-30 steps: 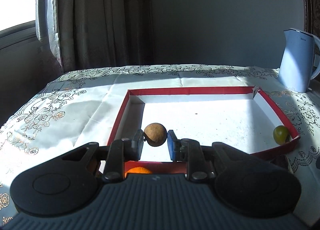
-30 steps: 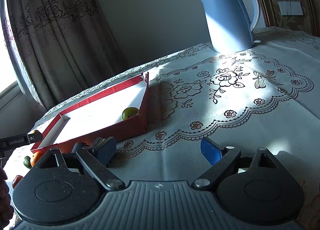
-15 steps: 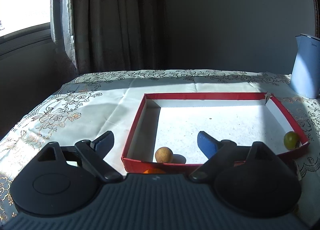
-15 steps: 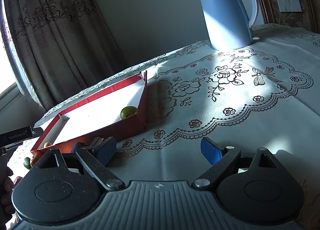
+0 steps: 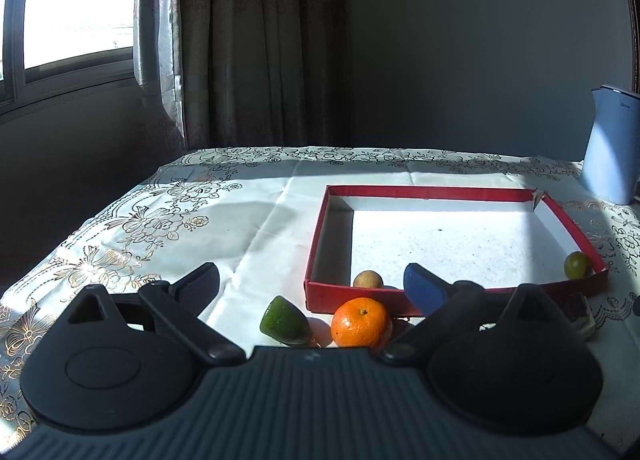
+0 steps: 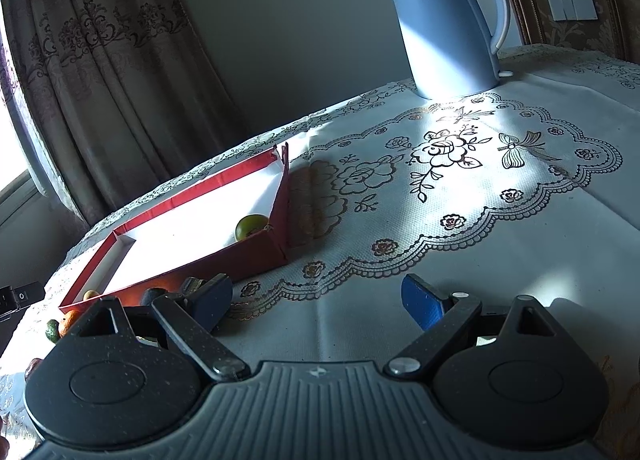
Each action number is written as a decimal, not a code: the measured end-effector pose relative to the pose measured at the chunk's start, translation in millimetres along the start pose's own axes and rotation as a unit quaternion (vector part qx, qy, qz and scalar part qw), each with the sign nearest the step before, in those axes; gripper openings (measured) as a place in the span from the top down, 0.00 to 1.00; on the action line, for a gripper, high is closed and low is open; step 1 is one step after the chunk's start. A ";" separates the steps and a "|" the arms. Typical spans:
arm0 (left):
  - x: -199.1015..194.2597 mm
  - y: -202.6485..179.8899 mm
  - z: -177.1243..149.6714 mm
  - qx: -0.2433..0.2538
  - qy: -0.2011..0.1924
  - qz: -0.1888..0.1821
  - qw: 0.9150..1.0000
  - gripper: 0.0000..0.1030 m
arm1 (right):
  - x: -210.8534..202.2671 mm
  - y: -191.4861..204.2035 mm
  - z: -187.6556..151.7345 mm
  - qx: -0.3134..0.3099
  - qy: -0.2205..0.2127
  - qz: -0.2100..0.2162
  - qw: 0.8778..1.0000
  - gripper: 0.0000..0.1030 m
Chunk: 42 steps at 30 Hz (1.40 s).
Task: Organize fruits
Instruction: 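Withdraw the left tool from the tray back toward the fruits, then grasp the large green tomato with the right tool and lift it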
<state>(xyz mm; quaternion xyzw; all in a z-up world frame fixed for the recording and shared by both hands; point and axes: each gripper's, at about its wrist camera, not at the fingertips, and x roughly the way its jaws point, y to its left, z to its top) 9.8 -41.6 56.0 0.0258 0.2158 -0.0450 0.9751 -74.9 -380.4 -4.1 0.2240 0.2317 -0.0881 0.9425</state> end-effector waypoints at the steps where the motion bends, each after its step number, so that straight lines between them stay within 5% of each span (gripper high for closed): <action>1: -4.5 5.5 -2.7 -0.002 -0.003 0.003 1.000 0.02 | -0.1 0.1 0.1 -0.001 0.000 0.000 1.000 0.10; 8: -28.4 48.2 -27.6 -0.012 -0.018 0.039 0.999 0.00 | -2.6 4.4 -0.9 -0.013 -0.008 0.000 1.000 0.11; 17: -22.0 112.1 -53.4 -0.067 0.012 0.088 0.994 0.00 | -19.3 34.1 -16.8 -0.067 -0.003 0.028 0.997 0.10; 21: -22.3 124.9 -56.6 -0.101 0.019 0.065 0.993 0.00 | -25.8 67.1 -32.3 -0.140 0.005 0.031 0.990 0.11; 29: -11.9 116.8 -57.9 -0.082 0.053 0.036 0.995 0.00 | -20.3 107.2 -49.0 -0.247 0.025 0.011 0.969 0.11; 35: -0.8 114.6 -59.0 -0.073 0.093 0.029 0.993 0.00 | -6.8 117.8 -53.9 -0.269 0.062 0.016 0.961 0.47; 42: 7.8 107.3 -59.7 -0.048 0.125 0.035 0.990 0.00 | 3.2 123.3 -51.0 -0.272 0.064 0.022 0.960 0.49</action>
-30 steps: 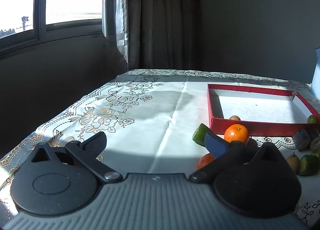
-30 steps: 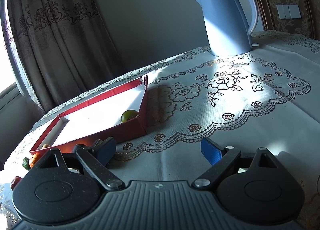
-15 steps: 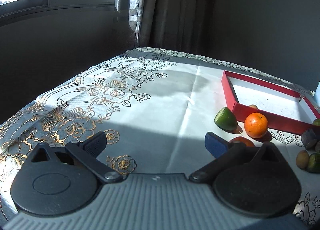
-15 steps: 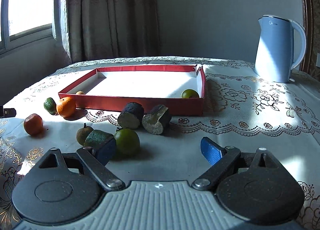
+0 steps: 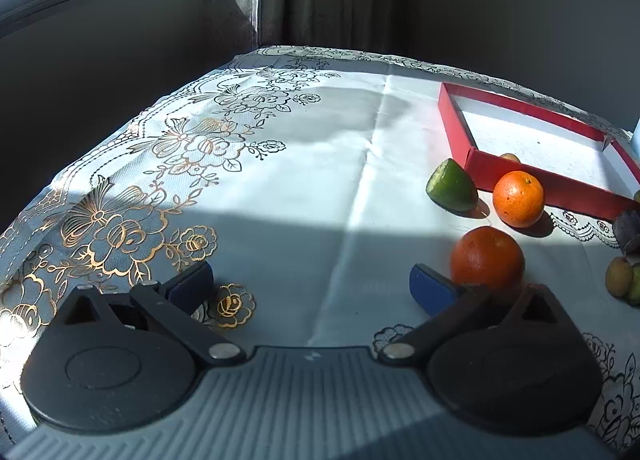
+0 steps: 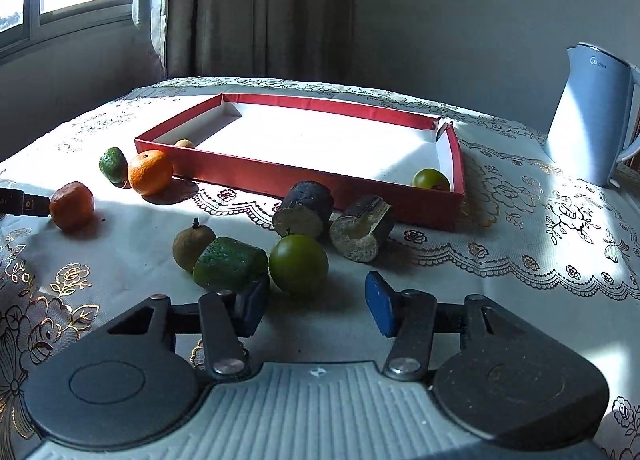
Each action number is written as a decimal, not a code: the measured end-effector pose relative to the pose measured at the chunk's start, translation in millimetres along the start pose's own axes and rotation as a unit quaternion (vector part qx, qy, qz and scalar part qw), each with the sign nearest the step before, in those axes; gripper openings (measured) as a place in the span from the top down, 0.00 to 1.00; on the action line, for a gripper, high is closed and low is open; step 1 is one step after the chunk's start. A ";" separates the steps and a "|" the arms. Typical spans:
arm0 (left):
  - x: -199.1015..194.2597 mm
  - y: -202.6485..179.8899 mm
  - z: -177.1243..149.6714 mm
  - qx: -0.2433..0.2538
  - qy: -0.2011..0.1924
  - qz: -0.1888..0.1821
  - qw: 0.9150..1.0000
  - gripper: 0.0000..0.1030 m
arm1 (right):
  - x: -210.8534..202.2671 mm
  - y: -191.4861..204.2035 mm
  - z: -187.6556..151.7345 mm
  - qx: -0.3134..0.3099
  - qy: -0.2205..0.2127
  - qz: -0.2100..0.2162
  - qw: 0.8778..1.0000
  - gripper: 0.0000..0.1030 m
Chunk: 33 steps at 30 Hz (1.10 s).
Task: Organize fruits
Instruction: 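Grasp the large green tomato with the right tool and lift it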
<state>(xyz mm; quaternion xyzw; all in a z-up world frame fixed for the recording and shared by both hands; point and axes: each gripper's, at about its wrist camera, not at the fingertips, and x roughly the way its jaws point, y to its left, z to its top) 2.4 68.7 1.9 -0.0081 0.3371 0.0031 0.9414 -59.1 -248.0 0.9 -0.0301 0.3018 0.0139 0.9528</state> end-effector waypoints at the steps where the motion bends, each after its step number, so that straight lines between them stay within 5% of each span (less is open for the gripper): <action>1: 0.6 -1.4 0.1 0.004 0.001 0.002 1.000 0.00 | 1.8 -0.9 1.6 0.002 0.000 0.002 1.000 0.49; 5: 1.6 -3.2 0.3 0.008 0.004 0.006 1.000 0.00 | 7.5 -3.6 5.0 0.008 0.002 0.007 1.000 0.49; 15: 1.8 -3.6 0.7 0.007 0.004 0.006 1.000 0.00 | 9.7 0.1 4.8 -0.001 0.005 0.028 1.000 0.68; 33: 1.9 -3.4 0.7 0.007 0.004 0.006 1.000 0.00 | -18.2 -10.7 19.4 0.034 -0.061 0.021 0.997 0.69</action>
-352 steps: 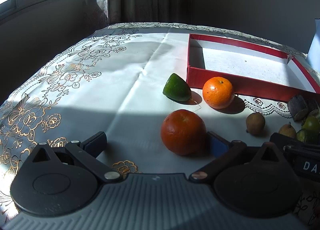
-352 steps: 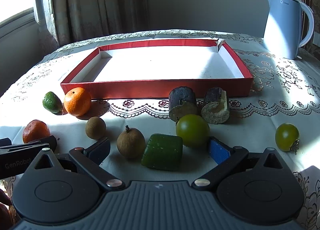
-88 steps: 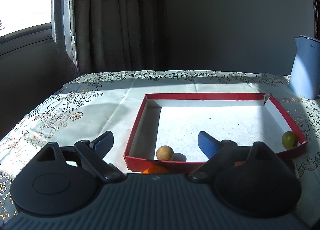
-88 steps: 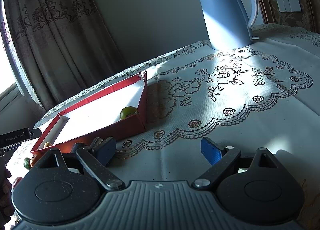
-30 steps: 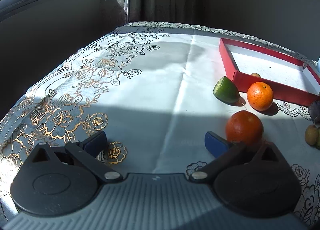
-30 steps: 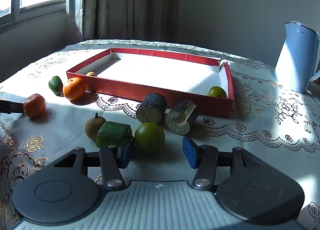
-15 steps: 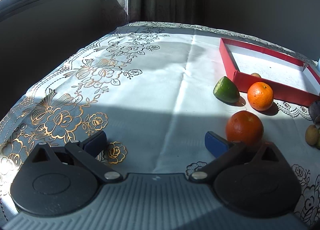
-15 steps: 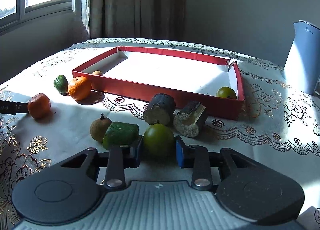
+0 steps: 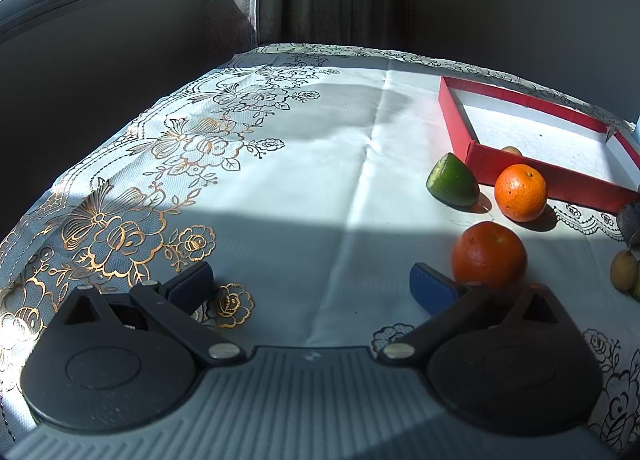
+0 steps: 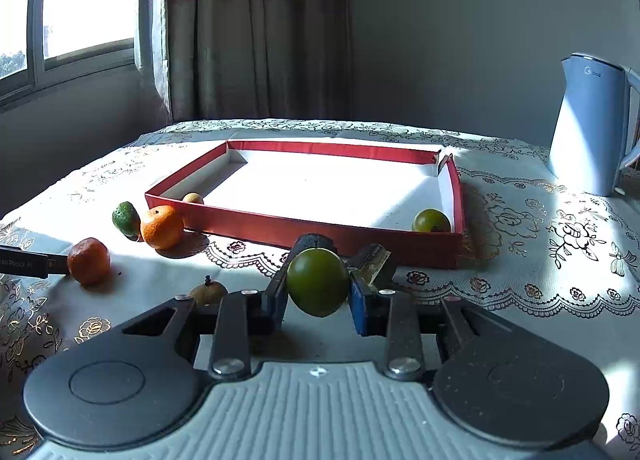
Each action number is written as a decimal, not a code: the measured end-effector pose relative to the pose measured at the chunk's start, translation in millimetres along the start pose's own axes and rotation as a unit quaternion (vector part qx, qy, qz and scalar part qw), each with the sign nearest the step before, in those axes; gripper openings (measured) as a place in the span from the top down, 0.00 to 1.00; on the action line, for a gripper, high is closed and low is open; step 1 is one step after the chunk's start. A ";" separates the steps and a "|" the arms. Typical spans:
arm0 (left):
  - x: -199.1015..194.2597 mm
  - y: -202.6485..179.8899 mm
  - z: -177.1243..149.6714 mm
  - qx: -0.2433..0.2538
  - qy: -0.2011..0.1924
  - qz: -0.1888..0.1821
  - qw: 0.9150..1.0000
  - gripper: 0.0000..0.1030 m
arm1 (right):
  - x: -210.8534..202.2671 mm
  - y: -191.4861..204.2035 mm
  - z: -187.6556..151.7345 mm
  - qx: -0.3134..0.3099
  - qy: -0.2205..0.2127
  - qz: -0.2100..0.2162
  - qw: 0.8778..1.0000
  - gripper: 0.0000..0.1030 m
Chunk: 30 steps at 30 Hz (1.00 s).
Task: Organize fruits
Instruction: 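Grasp the large green tomato with the right tool and lift it, then lower the green tomato into the tray and open the right tool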
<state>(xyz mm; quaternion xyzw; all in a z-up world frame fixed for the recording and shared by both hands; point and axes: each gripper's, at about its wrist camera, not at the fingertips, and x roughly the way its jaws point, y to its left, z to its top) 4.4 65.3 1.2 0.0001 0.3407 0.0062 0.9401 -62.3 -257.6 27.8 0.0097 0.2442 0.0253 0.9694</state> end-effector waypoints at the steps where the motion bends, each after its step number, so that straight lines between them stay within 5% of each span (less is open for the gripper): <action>1: 0.0 0.0 0.0 0.000 0.000 0.000 1.000 0.00 | -0.5 -1.1 3.3 0.000 -0.005 -0.002 1.000 0.69; 13: 0.1 0.1 0.0 0.000 0.000 -0.001 1.000 0.00 | 69.1 -36.9 55.0 0.001 -0.011 -0.070 0.997 0.69; 22: 1.1 -0.3 1.5 0.000 0.001 -0.001 1.000 0.00 | 123.6 -54.5 54.2 0.003 0.018 -0.097 0.995 0.69; 30: 1.1 -0.3 1.5 0.000 0.001 -0.001 1.000 0.00 | 130.2 -60.7 48.3 0.015 0.031 -0.094 0.995 0.68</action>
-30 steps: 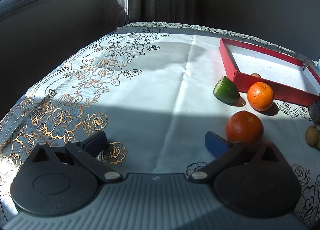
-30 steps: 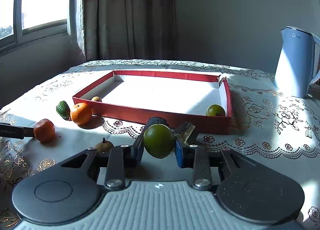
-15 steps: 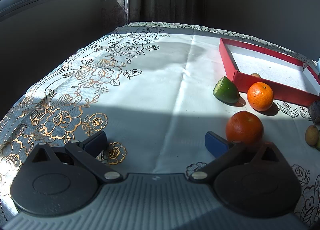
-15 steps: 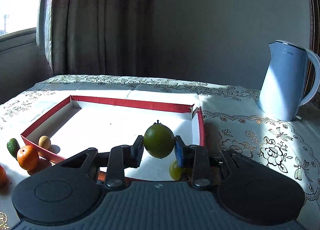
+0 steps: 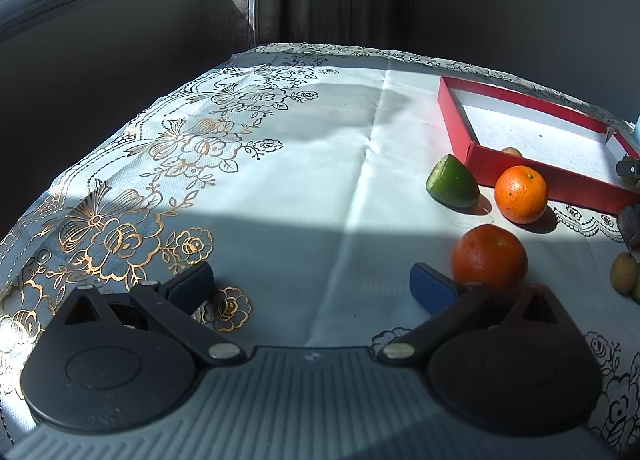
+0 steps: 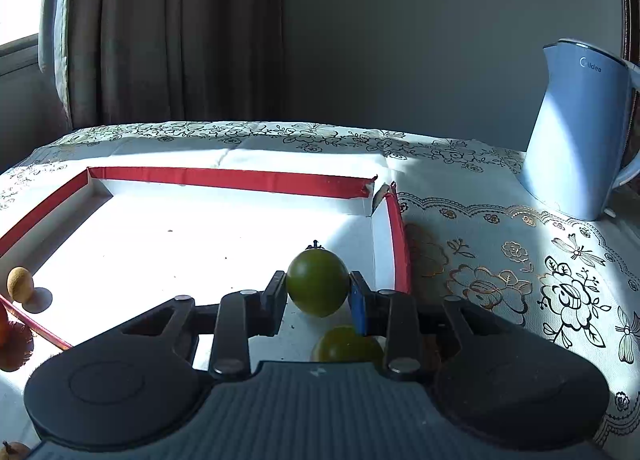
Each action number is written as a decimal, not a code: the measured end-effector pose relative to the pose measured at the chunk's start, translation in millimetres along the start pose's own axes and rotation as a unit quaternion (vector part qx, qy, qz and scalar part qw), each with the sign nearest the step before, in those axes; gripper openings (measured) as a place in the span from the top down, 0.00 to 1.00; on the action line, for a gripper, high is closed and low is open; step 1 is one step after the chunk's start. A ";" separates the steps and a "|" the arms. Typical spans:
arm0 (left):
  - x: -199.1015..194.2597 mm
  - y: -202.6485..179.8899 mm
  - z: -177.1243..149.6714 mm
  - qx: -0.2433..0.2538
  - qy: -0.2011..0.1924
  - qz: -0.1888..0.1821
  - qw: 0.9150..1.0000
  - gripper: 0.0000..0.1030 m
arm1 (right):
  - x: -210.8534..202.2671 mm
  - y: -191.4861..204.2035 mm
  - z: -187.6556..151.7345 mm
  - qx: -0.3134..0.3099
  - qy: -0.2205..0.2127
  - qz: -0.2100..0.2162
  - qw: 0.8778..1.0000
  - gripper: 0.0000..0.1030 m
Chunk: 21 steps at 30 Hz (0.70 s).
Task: Organize fruits
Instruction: 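Lower the green tomato into the tray and open the right tool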
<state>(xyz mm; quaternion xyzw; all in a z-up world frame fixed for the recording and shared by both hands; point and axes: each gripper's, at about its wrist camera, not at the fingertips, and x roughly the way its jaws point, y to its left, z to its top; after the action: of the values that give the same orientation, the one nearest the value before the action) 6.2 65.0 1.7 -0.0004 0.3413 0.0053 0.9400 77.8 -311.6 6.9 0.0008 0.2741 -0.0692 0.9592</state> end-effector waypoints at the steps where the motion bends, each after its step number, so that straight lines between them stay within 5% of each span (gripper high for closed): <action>1: 0.0 0.0 0.0 0.000 0.000 0.000 1.000 0.00 | 0.2 -0.2 -0.3 0.000 0.001 -0.002 1.000 0.68; 4: 0.0 -0.1 0.0 0.000 0.000 0.000 1.000 0.00 | -1.1 -1.2 0.2 0.005 -0.002 -0.005 1.000 0.60; 6: 0.0 -0.1 0.0 0.000 0.000 0.000 1.000 0.00 | -7.1 -3.4 0.3 0.012 -0.014 -0.009 1.000 0.40; 13: 0.0 -0.1 0.0 0.000 0.000 0.000 1.000 0.00 | -48.2 -15.5 -4.7 0.035 -0.037 -0.002 0.999 0.39; 16: -0.3 0.2 0.1 -0.002 -0.003 -0.004 1.000 0.00 | -73.8 -25.5 -17.5 0.045 -0.049 0.001 0.998 0.28; 21: -15.4 0.1 -4.6 0.005 -0.053 -0.046 0.998 0.00 | -105.8 -43.7 -48.2 0.072 -0.056 -0.002 0.996 0.24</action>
<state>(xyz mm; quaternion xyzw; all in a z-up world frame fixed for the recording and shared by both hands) -8.5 64.9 8.0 -0.0110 0.2904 -0.0393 0.9560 -42.3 -339.0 23.2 0.0653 0.2148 -0.0908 0.9702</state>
